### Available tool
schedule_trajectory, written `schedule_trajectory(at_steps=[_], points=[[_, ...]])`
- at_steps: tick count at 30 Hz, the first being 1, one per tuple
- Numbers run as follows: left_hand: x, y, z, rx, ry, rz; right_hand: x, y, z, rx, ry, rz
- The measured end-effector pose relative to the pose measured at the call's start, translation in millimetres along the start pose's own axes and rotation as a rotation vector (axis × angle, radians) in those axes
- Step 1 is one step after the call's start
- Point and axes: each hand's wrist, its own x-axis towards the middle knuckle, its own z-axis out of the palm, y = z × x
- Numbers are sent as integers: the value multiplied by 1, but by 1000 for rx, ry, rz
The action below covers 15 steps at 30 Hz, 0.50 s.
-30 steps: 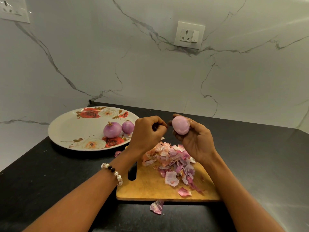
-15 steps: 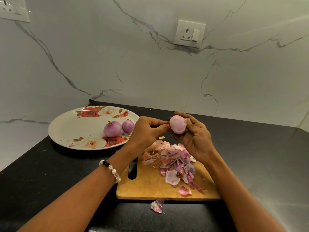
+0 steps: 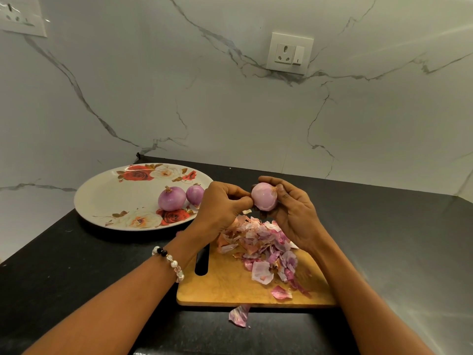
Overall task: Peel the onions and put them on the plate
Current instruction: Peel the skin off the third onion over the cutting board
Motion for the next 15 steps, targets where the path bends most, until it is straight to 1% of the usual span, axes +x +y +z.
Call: schedule_trajectory(at_steps=[2,4,7,11,15], points=[[0,-2,2,34,33,4,0,0,1,-14,-6,7],[1,-2,4,40,49,12,0,-1,1,33,0,28],[2,0,4,8,58,33,-1,-5,0,140,31,66],[3,2,1,-83,121,17,-1,-10,-4,316,84,100],[3,2,1,-56,122,87,-2,-13,-4,310,78,102]])
